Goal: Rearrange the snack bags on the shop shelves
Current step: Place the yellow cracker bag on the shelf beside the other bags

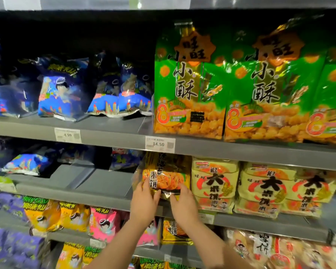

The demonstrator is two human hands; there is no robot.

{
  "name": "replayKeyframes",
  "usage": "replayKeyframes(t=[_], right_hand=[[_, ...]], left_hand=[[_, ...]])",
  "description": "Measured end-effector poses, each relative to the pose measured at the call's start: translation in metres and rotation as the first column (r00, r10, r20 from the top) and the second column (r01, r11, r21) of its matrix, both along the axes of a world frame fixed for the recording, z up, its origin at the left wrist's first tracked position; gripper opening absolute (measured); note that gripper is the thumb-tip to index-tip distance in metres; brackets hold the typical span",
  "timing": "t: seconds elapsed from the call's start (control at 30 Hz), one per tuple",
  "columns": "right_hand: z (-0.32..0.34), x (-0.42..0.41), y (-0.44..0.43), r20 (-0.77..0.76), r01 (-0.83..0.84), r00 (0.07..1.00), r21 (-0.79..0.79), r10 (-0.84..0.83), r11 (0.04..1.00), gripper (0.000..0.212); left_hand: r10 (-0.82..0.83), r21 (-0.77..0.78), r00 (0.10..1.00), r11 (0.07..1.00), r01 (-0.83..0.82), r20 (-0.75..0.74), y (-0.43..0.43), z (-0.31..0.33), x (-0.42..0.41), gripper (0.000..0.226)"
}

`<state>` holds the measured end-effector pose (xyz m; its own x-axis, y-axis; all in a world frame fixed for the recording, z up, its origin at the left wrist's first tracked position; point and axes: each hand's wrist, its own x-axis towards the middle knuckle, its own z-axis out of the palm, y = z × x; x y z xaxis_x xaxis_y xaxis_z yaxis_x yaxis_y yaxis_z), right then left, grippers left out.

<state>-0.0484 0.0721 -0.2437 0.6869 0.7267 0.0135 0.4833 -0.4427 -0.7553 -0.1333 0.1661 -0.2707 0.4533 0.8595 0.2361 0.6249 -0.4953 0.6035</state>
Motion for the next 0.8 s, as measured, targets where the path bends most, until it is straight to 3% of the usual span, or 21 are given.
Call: replayKeyframes(t=[0.1,0.3,0.5,0.67,0.8], right_hand=[[-0.018,0.01,0.023,-0.049,0.078,0.996,-0.053,-0.08,0.996,0.065],[-0.036,0.018,0.07,-0.197,0.263,0.945,-0.02,-0.261,0.965,0.084],[-0.047,0.03,0.091,-0.245,0.394,0.887,-0.042,-0.391,0.918,0.094],[-0.057,0.022,0.092,-0.122,0.392,0.91,-0.053,-0.396,0.918,0.084],[-0.06,0.018,0.098,-0.137,0.405,0.906,0.012,-0.4,0.914,0.08]], left_hand=[[0.022,-0.08,1.0,0.997,-0.022,-0.001,0.026,-0.015,0.009,0.063],[0.038,-0.098,0.999,0.994,-0.037,0.011,0.053,-0.034,0.035,0.082],[0.218,-0.254,0.976,0.944,-0.21,0.003,0.064,-0.025,0.057,0.101],[0.257,-0.3,0.965,0.926,-0.229,0.057,0.063,-0.022,0.062,0.085],[0.201,-0.243,0.967,0.957,-0.159,0.158,0.059,-0.032,0.059,0.078]])
